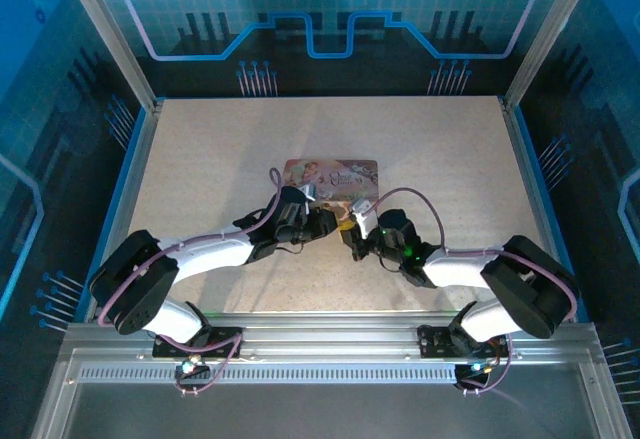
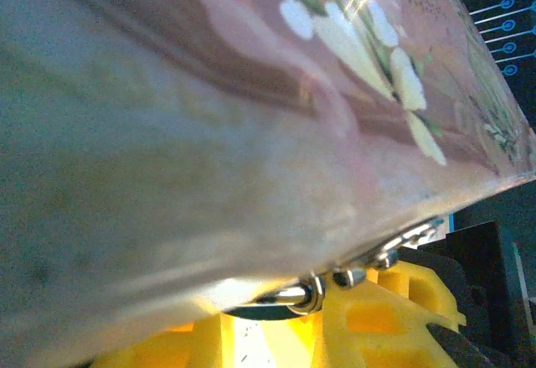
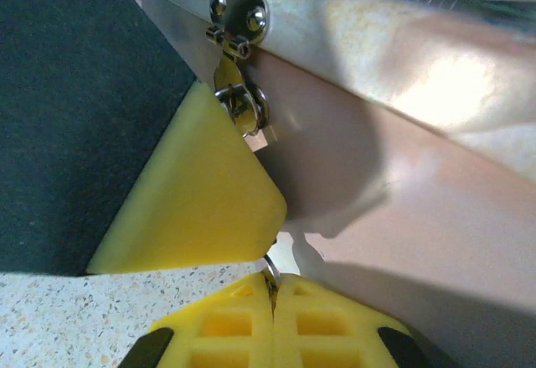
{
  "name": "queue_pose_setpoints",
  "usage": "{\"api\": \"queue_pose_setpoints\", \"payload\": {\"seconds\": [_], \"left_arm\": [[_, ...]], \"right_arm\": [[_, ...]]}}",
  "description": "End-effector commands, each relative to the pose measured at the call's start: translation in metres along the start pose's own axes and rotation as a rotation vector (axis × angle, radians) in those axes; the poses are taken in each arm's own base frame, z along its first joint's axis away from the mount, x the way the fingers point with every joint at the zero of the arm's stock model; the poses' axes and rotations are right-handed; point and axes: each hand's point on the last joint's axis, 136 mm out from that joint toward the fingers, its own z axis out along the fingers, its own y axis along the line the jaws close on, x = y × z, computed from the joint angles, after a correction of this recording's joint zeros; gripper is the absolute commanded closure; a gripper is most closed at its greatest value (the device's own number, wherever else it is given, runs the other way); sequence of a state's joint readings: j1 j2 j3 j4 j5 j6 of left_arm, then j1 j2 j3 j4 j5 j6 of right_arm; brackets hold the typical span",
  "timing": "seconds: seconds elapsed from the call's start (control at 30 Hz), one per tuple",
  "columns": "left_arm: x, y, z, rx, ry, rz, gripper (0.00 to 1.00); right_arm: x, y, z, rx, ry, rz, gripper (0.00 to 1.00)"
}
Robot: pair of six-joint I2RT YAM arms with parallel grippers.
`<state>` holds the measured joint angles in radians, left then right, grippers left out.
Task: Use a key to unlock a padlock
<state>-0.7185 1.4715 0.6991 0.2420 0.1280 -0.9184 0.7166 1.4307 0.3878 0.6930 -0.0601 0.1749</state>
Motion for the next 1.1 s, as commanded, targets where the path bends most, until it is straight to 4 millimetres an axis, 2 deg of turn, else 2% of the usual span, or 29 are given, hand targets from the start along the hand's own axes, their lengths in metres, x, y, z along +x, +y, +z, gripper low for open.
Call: {"api": "queue_pose_setpoints", "payload": {"seconds": [0.0,0.27,0.47,0.63,0.8,0.93,1.07], "left_arm": [[0.015,-0.034,0.001,0.136,0.08,0.048,0.87],[0.024,-0.016,0.017,0.108,0.103,0.023,0.86],[0.02,-0.003,0.02,0.081,0.084,0.02,0.72],[0.013,0.001,0.017,0.079,0.065,0.011,0.63],[0.012,0.003,0.011,0.092,0.051,-0.008,0.55],[0.008,0.007,-0.002,0.085,0.028,-0.017,0.47],[0.005,0.014,-0.015,0.075,0.0,-0.031,0.38]], "right_arm": [[-0.043,-0.006,0.003,0.017,-0.153,-0.014,0.97],[-0.016,-0.012,0.014,0.039,-0.069,0.001,0.97],[0.007,-0.016,0.02,0.048,0.031,0.018,0.97],[0.026,-0.019,0.02,0.064,0.126,0.063,0.97],[0.036,-0.012,0.022,0.029,0.173,0.11,0.97],[0.044,-0.009,0.024,0.009,0.212,0.155,0.97],[0.043,0.0,0.021,-0.03,0.213,0.2,0.98]]}}
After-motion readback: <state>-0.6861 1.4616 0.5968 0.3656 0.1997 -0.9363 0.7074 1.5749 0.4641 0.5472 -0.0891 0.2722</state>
